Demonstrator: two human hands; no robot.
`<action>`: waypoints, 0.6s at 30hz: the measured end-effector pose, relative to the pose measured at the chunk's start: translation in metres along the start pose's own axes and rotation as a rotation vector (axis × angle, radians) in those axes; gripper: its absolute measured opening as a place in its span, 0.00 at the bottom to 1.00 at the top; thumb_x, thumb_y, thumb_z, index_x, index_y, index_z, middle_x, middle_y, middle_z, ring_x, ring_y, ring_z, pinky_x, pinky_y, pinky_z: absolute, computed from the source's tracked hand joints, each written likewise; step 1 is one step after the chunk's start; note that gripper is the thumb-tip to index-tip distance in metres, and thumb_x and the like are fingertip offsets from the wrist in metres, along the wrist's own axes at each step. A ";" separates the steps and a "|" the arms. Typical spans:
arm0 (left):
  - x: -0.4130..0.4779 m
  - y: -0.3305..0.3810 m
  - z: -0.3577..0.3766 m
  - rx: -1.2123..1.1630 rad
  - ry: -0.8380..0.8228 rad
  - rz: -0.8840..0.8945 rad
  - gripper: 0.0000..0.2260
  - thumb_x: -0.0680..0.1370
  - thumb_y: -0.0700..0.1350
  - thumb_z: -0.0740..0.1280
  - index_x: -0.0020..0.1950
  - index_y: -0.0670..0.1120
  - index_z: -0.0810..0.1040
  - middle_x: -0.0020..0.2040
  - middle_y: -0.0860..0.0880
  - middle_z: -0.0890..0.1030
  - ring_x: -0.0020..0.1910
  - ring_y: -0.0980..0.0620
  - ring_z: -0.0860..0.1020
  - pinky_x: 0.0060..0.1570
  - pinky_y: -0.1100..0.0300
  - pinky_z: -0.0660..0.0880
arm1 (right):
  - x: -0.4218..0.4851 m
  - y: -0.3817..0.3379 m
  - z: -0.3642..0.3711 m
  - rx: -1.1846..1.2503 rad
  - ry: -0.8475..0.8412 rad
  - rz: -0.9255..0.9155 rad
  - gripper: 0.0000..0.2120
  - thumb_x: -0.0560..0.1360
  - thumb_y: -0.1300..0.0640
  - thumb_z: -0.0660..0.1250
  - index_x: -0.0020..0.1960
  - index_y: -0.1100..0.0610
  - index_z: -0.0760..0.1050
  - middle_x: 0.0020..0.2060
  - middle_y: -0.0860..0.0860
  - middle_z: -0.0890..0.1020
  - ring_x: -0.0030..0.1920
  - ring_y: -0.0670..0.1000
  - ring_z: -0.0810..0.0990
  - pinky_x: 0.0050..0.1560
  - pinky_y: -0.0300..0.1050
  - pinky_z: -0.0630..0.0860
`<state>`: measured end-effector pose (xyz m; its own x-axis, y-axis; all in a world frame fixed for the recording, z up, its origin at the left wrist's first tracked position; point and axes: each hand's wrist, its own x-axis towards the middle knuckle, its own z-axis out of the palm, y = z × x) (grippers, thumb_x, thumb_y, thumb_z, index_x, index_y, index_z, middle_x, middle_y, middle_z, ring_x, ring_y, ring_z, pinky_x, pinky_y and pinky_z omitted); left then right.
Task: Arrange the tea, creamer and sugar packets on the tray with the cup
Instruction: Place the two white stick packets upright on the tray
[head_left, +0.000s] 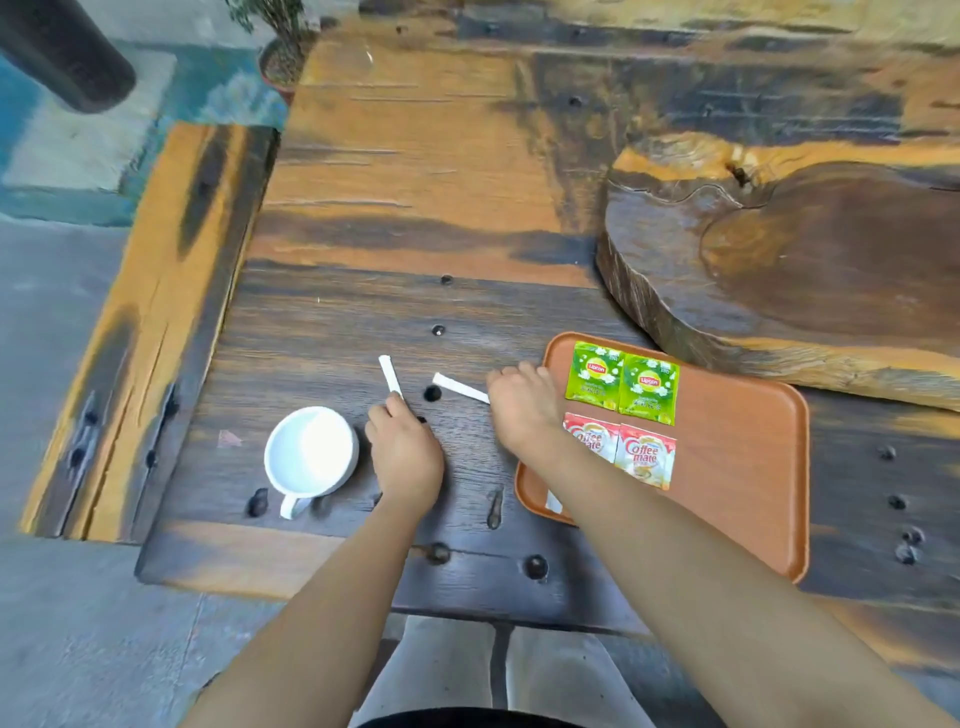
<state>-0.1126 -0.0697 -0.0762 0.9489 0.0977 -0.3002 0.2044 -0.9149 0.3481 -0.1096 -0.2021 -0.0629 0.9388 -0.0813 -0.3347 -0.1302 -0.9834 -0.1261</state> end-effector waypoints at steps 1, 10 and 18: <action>0.002 0.000 -0.001 -0.019 0.000 -0.013 0.10 0.77 0.35 0.57 0.58 0.36 0.67 0.58 0.35 0.71 0.57 0.34 0.70 0.53 0.45 0.69 | 0.001 0.000 -0.002 0.000 -0.003 -0.002 0.15 0.72 0.65 0.61 0.58 0.60 0.73 0.57 0.57 0.79 0.61 0.58 0.72 0.61 0.49 0.65; 0.006 0.010 -0.016 0.082 -0.170 -0.054 0.11 0.76 0.34 0.57 0.58 0.34 0.66 0.60 0.34 0.70 0.55 0.34 0.76 0.54 0.46 0.73 | 0.000 0.010 -0.025 0.323 -0.167 0.177 0.10 0.74 0.57 0.65 0.54 0.60 0.77 0.53 0.59 0.81 0.55 0.60 0.79 0.47 0.45 0.73; 0.002 0.023 -0.027 -0.173 -0.251 -0.164 0.12 0.75 0.41 0.60 0.55 0.36 0.74 0.53 0.35 0.79 0.51 0.36 0.78 0.45 0.53 0.72 | -0.023 0.037 -0.033 0.851 -0.183 0.315 0.15 0.75 0.58 0.64 0.30 0.50 0.69 0.32 0.53 0.81 0.32 0.50 0.74 0.37 0.41 0.71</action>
<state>-0.0999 -0.0797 -0.0448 0.8154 0.1192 -0.5665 0.4079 -0.8127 0.4160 -0.1255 -0.2418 -0.0292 0.7649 -0.2263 -0.6031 -0.6290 -0.4641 -0.6236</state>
